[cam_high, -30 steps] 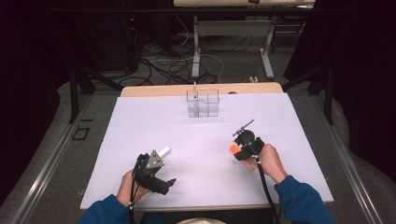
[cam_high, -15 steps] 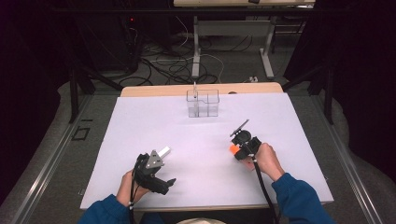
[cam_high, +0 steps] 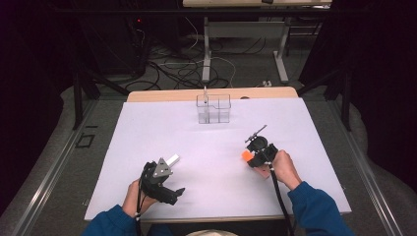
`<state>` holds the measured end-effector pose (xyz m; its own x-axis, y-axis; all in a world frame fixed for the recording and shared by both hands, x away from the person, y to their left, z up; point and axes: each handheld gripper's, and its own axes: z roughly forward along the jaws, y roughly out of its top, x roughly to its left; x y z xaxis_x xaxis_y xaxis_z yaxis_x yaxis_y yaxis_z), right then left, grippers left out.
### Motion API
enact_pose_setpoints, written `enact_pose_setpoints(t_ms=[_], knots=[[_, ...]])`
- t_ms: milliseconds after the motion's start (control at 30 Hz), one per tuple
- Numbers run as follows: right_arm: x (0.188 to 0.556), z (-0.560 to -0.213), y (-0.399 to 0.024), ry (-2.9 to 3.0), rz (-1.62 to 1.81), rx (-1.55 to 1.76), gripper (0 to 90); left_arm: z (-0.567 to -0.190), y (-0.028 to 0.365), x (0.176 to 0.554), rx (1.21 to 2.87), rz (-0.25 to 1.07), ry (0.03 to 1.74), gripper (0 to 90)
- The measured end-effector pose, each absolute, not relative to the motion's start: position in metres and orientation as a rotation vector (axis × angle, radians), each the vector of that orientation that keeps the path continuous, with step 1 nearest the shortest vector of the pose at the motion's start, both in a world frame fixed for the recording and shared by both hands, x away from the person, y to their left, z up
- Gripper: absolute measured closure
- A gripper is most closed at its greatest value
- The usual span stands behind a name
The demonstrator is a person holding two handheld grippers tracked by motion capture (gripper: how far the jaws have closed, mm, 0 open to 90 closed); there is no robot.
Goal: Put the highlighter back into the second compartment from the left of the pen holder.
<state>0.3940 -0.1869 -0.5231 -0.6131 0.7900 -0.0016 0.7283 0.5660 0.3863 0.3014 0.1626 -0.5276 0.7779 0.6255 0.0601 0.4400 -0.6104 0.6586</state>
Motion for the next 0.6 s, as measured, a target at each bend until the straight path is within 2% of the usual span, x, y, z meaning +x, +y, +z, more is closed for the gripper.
enact_pose_setpoints(t_ms=[600], knots=[[0.383, -0.507, -0.2, 2.516, 0.712, 1.218, 64.4, -0.527, 0.163, 0.301, 2.321, 0.379, 0.792, 0.0]])
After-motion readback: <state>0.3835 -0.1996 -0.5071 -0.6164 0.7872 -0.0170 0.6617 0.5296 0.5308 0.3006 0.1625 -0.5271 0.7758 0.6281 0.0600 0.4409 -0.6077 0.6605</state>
